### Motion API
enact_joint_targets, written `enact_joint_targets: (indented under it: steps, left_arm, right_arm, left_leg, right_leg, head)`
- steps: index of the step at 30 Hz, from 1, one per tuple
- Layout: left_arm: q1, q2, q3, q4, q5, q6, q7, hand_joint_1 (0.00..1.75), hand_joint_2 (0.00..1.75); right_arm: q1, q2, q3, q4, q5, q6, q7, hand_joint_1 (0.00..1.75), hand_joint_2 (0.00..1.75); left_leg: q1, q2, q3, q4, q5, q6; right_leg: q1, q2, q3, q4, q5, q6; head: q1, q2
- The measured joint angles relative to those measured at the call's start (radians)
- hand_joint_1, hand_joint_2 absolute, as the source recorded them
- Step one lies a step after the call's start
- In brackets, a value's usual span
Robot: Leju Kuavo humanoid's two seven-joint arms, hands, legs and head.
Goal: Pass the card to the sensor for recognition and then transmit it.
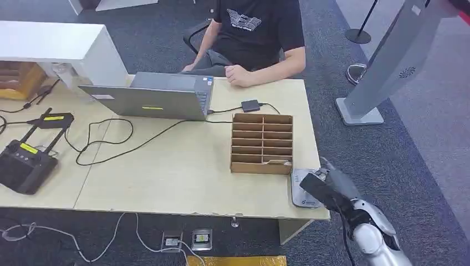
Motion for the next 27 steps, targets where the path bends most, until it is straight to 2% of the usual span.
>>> enact_joint_targets:
  steps: [5, 10, 17, 22, 27]
  left_arm:
    - [0.0, 0.002, 0.0, 0.0, 0.003, -0.003, 0.0, 0.0, 0.0]
    - [0.0, 0.002, -0.002, 0.0, 0.004, -0.014, 0.0, 0.0, 0.0]
    - [0.0, 0.002, -0.003, 0.0, 0.005, -0.006, 0.0, 0.0, 0.0]
    - [0.0, 0.002, -0.004, 0.0, 0.006, 0.001, -0.002, 0.0, 0.0]
    - [0.0, 0.002, -0.008, 0.001, 0.007, 0.001, -0.003, 0.0, 0.0]
  right_arm:
    - [-0.007, -0.007, -0.026, 0.014, 0.008, 0.002, -0.01, 1.75, 1.75]
    - [-0.006, -0.013, -0.054, 0.067, 0.026, -0.016, -0.063, 1.75, 1.75]
    - [-0.01, -0.013, -0.082, 0.118, 0.043, -0.038, -0.087, 1.75, 1.75]
    - [-0.028, -0.019, -0.144, 0.08, 0.069, 0.057, -0.048, 1.75, 1.75]
    - [-0.037, -0.021, -0.195, 0.032, 0.077, 0.081, -0.041, 1.75, 1.75]
  left_leg:
    - [0.0, 0.0, 0.0, 0.0, 0.0, 0.0]
    - [0.0, 0.0, 0.0, 0.0, 0.0, 0.0]
    - [0.0, 0.0, 0.0, 0.0, 0.0, 0.0]
    - [0.0, 0.0, 0.0, 0.0, 0.0, 0.0]
    - [0.0, 0.0, 0.0, 0.0, 0.0, 0.0]
  right_leg:
    - [0.0, 0.0, 0.0, 0.0, 0.0, 0.0]
    - [0.0, 0.0, 0.0, 0.0, 0.0, 0.0]
    - [0.0, 0.0, 0.0, 0.0, 0.0, 0.0]
    - [0.0, 0.0, 0.0, 0.0, 0.0, 0.0]
    - [0.0, 0.0, 0.0, 0.0, 0.0, 0.0]
  head:
    - [0.0, 0.0]
    - [0.0, 0.0]
    - [0.0, 0.0]
    - [0.0, 0.0]
    - [0.0, 0.0]
